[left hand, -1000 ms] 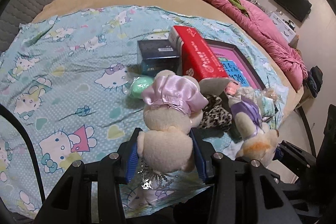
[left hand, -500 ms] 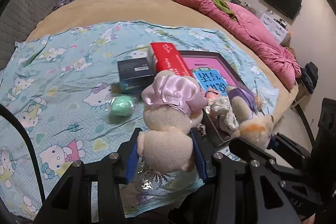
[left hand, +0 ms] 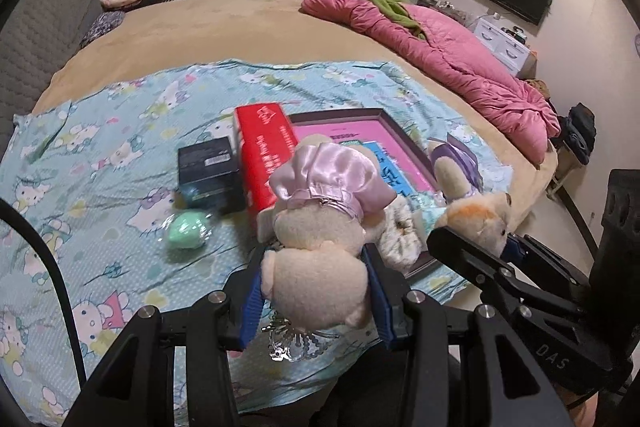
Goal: Organize soft objects
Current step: 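Lift both held bears toward the tray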
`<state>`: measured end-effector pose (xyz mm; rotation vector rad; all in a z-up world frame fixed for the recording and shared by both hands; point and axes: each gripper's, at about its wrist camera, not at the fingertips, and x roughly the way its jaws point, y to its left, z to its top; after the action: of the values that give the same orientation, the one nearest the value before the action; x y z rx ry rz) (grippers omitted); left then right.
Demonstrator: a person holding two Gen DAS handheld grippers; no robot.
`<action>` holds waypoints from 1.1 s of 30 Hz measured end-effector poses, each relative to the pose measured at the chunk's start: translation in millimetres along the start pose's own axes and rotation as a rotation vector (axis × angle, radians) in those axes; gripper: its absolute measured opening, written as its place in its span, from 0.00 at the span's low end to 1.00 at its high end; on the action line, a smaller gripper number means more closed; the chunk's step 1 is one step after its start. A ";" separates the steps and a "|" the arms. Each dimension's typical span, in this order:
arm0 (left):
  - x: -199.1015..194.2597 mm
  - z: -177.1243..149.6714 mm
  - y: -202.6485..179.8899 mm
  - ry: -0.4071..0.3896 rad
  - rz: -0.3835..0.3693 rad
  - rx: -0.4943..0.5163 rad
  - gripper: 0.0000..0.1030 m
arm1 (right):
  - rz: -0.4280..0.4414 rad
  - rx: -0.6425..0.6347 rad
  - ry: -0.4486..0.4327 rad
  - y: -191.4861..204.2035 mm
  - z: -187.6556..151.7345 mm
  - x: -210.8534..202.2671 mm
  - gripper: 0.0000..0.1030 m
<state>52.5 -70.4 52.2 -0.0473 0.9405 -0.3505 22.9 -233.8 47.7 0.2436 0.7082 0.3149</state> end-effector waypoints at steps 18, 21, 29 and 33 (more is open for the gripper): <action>12.6 20.1 -54.1 -0.020 0.003 0.085 0.44 | -0.078 0.044 -0.077 -43.7 15.9 -22.5 0.48; 17.4 21.8 -57.9 -0.016 0.002 0.094 0.44 | -0.081 0.051 -0.087 -49.6 16.9 -25.1 0.48; 33.1 26.1 -63.9 0.001 -0.005 0.101 0.44 | -0.123 0.090 -0.111 -78.3 21.1 -32.5 0.48; 40.5 29.8 -65.0 0.007 -0.008 0.098 0.44 | -0.147 0.106 -0.122 -92.7 22.4 -37.4 0.48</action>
<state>80.2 -147.8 50.6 0.0397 0.9289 -0.4034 29.6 -335.7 56.4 0.3074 0.6193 0.1213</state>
